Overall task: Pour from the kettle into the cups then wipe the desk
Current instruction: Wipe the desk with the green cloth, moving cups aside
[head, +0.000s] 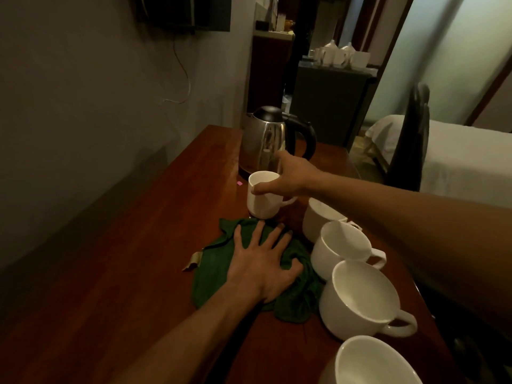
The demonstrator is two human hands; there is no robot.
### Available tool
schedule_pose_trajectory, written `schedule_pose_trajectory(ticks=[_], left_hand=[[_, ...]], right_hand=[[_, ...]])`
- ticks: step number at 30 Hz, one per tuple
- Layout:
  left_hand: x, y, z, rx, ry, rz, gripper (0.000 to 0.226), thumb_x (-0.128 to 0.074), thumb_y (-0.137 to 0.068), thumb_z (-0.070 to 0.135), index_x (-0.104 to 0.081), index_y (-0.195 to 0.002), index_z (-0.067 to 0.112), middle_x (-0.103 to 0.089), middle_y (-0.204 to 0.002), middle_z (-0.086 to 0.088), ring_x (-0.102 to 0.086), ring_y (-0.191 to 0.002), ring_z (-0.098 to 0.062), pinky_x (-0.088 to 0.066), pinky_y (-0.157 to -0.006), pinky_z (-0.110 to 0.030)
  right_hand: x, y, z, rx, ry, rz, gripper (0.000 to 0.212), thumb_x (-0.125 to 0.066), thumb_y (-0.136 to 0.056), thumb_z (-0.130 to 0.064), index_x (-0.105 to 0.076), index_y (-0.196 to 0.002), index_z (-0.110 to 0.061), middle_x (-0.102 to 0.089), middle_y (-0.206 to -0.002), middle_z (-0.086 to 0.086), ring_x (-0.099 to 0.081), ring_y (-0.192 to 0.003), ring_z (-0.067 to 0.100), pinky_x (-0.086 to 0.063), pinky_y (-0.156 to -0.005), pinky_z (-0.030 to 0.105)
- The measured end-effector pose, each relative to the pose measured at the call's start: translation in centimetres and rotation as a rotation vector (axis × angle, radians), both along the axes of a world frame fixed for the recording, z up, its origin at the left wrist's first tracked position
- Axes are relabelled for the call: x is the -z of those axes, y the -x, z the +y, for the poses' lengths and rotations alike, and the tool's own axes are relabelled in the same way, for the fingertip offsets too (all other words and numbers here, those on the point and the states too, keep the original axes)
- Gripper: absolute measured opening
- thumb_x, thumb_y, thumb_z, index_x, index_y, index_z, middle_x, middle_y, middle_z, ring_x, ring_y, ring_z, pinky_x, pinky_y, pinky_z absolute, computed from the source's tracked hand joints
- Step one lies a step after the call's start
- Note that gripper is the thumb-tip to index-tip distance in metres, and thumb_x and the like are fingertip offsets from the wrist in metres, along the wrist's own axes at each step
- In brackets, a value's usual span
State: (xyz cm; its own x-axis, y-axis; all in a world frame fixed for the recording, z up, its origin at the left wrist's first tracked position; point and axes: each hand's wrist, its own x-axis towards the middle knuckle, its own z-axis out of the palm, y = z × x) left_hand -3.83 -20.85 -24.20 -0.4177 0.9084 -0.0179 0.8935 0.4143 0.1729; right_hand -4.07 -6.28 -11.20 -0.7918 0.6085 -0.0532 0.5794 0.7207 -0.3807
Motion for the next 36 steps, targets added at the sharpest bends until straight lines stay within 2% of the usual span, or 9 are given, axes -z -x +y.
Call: schedule_pose_trajectory(ticks=[2,5,15,20,25,32,36], left_hand=[[0.0,0.0,0.0,-0.004,0.002,-0.001,0.073,-0.010,-0.093,0.070,-0.001,-0.159,0.041,0.010,-0.167,0.016,0.021,-0.153,-0.019,0.021,-0.114,-0.065],[-0.2,0.0,0.0,-0.001,0.012,-0.010,0.072,-0.010,-0.094,0.069,-0.001,-0.159,0.040,0.011,-0.167,0.015,0.020,-0.153,-0.020,0.021,-0.113,-0.065],[-0.2,0.1,0.2,0.006,-0.015,-0.007,0.072,-0.011,-0.094,0.068,-0.003,-0.159,0.040,0.007,-0.168,0.015,0.020,-0.153,-0.018,0.017,-0.114,-0.066],[-0.1,0.1,0.4,-0.001,-0.006,-0.002,0.073,-0.010,-0.093,0.070,-0.003,-0.159,0.040,0.008,-0.167,0.016,0.021,-0.152,-0.017,0.018,-0.114,-0.066],[-0.1,0.2,0.9,-0.012,-0.004,-0.017,0.074,-0.011,-0.092,0.070,0.000,-0.159,0.042,0.009,-0.166,0.018,0.019,-0.153,-0.016,0.019,-0.115,-0.064],[0.1,1.3,2.9,-0.009,-0.017,-0.008,0.072,-0.012,-0.092,0.070,0.000,-0.158,0.044,0.008,-0.167,0.018,0.016,-0.153,-0.016,0.015,-0.117,-0.064],[0.2,2.3,4.1,-0.007,-0.007,0.004,0.073,-0.010,-0.092,0.072,0.002,-0.158,0.045,0.009,-0.167,0.018,0.016,-0.154,-0.016,0.012,-0.117,-0.065]], right_hand=[[0.7,0.6,-0.4,-0.021,0.027,0.029,0.105,-0.084,-0.065,-0.060,-0.032,-0.148,-0.022,-0.043,-0.150,0.008,-0.048,-0.130,0.032,-0.053,-0.095,0.045],[1.8,0.9,-0.7,-0.023,0.036,0.014,0.100,-0.085,-0.067,-0.055,-0.034,-0.146,-0.020,-0.045,-0.146,0.008,-0.049,-0.128,0.031,-0.050,-0.099,0.047],[2.7,0.7,-0.6,-0.018,-0.066,0.048,0.100,-0.086,-0.066,-0.054,-0.032,-0.145,-0.028,-0.051,-0.141,0.004,-0.052,-0.124,0.030,-0.051,-0.092,0.046],[2.3,-0.3,0.1,-0.020,-0.083,0.078,0.097,-0.086,-0.067,-0.050,-0.031,-0.145,-0.032,-0.052,-0.140,0.002,-0.051,-0.125,0.031,-0.039,-0.084,0.040],[1.4,-2.0,2.1,0.041,-0.084,0.107,0.096,-0.087,-0.066,-0.049,-0.032,-0.143,-0.033,-0.053,-0.138,0.002,-0.054,-0.123,0.031,-0.049,-0.092,0.047],[0.8,-4.7,5.9,0.133,-0.088,0.134,0.100,-0.089,-0.062,-0.051,-0.034,-0.143,-0.033,-0.056,-0.136,0.001,-0.056,-0.121,0.030,-0.046,-0.087,0.040],[1.3,-5.7,7.1,0.143,-0.066,0.132,0.092,-0.088,-0.061,-0.053,-0.038,-0.136,-0.034,-0.057,-0.131,0.000,-0.058,-0.116,0.028,-0.053,-0.092,0.049]])
